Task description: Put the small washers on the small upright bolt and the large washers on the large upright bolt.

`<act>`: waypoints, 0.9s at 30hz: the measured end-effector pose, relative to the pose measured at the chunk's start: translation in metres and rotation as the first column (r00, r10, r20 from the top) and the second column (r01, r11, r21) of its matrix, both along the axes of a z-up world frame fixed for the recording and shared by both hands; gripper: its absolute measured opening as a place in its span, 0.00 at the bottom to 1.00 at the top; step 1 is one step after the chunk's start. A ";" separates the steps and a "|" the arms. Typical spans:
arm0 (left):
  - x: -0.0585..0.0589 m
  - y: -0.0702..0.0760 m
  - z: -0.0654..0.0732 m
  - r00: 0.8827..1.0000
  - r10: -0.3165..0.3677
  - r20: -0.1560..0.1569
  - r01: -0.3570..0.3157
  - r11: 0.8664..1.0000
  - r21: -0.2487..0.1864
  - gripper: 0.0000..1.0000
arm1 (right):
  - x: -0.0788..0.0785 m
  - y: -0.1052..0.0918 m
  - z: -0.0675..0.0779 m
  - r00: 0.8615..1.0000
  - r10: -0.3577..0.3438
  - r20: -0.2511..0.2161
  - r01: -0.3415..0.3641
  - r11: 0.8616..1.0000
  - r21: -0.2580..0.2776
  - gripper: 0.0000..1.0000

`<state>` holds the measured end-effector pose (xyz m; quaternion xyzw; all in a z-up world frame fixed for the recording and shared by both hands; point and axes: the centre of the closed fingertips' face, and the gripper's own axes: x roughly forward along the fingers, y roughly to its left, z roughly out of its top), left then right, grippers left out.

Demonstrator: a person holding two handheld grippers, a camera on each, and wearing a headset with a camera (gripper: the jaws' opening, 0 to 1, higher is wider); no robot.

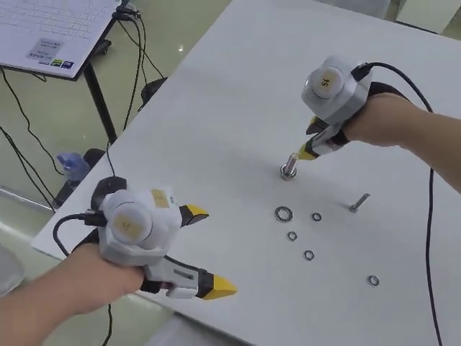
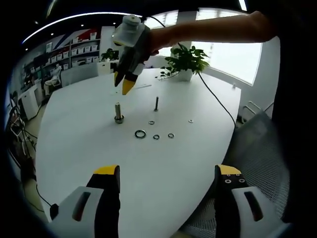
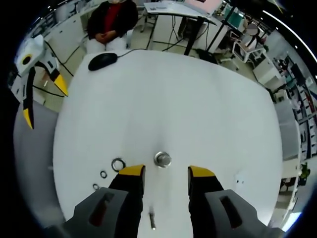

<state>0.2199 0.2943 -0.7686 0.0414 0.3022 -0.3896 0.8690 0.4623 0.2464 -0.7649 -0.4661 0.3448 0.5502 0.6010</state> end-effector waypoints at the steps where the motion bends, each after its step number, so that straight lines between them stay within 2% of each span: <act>1: 0.000 -0.001 0.004 1.000 0.000 0.004 0.000 1.000 -0.010 0.78 | -0.005 -0.004 0.003 1.000 -0.012 -0.004 0.012 1.000 0.010 0.36; 3: 0.000 -0.001 0.007 1.000 0.001 0.009 0.000 1.000 -0.016 0.78 | -0.011 -0.010 0.005 1.000 -0.018 -0.012 0.018 1.000 0.009 0.36; 7: -0.002 0.000 0.007 1.000 -0.010 0.008 0.010 1.000 -0.002 0.78 | -0.026 -0.025 0.006 0.999 -0.036 -0.033 0.037 0.999 0.010 0.36; 10: -0.004 -0.002 0.010 1.000 -0.007 0.007 0.007 1.000 -0.020 0.80 | -0.037 -0.030 0.007 0.999 -0.035 -0.038 0.035 0.999 0.012 0.36; 14: -0.007 -0.001 0.010 1.000 -0.007 0.009 0.007 1.000 -0.022 0.80 | -0.054 -0.038 0.011 0.998 -0.031 -0.049 0.031 0.999 0.014 0.39; 16: -0.009 -0.001 0.009 1.000 -0.010 0.009 0.010 1.000 -0.021 0.80 | -0.056 -0.039 0.011 0.998 -0.022 -0.054 0.023 1.000 0.014 0.39; 22: -0.010 0.001 0.008 1.000 -0.012 0.007 0.012 1.000 -0.012 0.79 | -0.076 -0.044 0.011 0.998 -0.008 -0.066 0.008 1.000 0.005 0.38; 27: -0.009 0.001 0.008 1.000 -0.011 0.018 0.012 1.000 -0.011 0.79 | -0.081 -0.041 0.002 0.997 0.016 -0.078 -0.016 1.000 -0.004 0.38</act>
